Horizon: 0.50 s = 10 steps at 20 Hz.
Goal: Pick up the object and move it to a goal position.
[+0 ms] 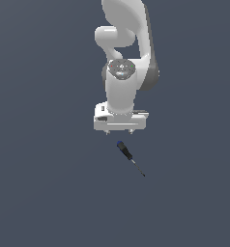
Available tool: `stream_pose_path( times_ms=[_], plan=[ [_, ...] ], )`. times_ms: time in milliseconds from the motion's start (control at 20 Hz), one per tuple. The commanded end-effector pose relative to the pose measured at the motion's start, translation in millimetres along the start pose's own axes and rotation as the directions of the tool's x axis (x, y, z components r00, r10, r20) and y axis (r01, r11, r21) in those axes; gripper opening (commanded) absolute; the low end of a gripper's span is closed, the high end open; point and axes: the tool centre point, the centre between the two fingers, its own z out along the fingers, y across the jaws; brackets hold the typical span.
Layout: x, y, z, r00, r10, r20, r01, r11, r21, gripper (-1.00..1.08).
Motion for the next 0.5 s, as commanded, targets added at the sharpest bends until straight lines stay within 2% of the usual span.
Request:
stream_pose_path(
  times_ms=[0, 450],
  plan=[
    [0, 0, 0, 1.000, 0.000, 0.000, 0.000, 1.000, 0.000, 1.00],
    [1, -22, 4, 1.000, 0.022, 0.006, -0.022, 1.000, 0.022, 1.00]
  ],
)
